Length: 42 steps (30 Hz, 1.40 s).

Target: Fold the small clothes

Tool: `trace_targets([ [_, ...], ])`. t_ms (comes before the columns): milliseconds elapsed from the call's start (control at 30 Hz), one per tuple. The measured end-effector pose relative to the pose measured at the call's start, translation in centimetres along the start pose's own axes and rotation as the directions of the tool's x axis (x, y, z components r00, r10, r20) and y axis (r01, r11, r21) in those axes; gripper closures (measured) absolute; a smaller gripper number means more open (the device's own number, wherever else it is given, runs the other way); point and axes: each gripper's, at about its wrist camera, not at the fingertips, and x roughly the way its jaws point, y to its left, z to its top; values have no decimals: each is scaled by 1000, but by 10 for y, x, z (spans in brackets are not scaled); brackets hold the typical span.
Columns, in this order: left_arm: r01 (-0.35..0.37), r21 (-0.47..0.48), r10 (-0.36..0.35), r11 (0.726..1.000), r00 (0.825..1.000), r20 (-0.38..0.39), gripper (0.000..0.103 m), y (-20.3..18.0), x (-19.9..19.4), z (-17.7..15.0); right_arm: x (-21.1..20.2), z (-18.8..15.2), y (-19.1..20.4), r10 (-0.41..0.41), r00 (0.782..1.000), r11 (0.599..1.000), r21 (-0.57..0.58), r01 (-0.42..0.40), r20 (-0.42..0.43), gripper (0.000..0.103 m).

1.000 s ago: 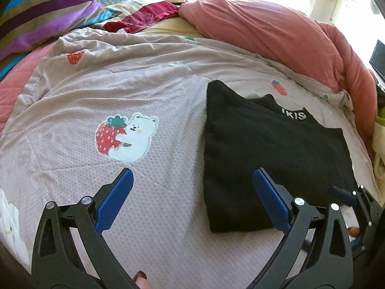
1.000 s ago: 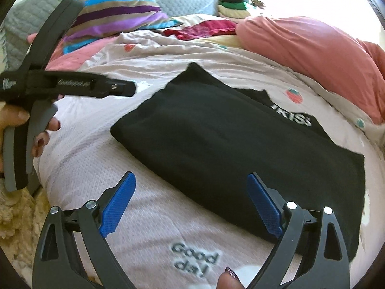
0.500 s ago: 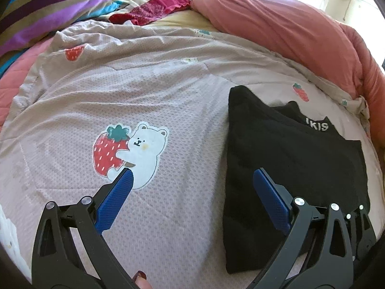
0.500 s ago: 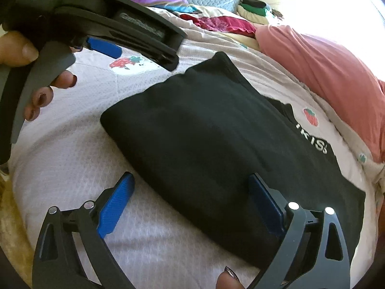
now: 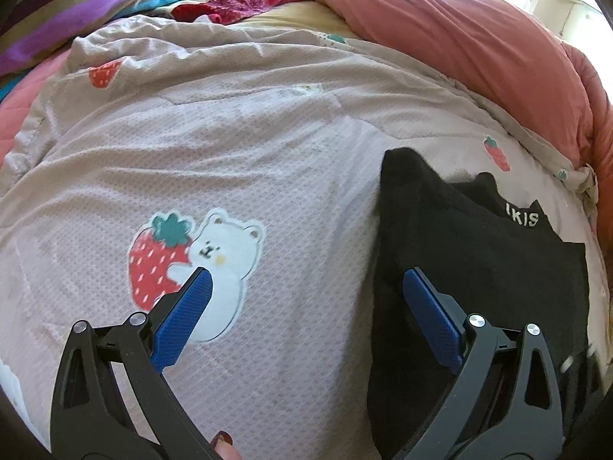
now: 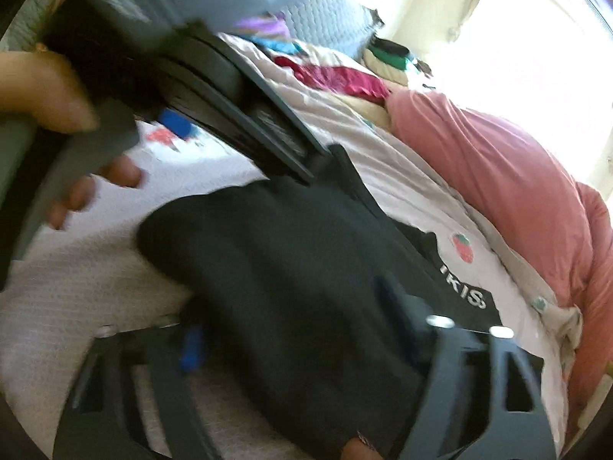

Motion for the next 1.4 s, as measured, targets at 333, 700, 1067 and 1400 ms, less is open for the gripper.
trace_targets([
  [333, 121, -16, -122, 993, 988, -90, 10, -31, 15, 19, -21, -10, -21, 48, 995, 998, 27, -51, 93, 91],
  [700, 271, -81, -280, 959, 949, -144, 43, -70, 17, 15, -57, -31, -55, 43, 985, 990, 128, -65, 165, 92],
  [1067, 281, 106, -274, 954, 959, -75, 78, -163, -36, 12, -93, -66, -99, -7, 973, 953, 298, -64, 230, 93],
  [1400, 282, 202, -277, 938, 959, -50, 78, -230, -65, 1, -132, -99, -137, -71, 963, 912, 407, -42, 261, 94],
])
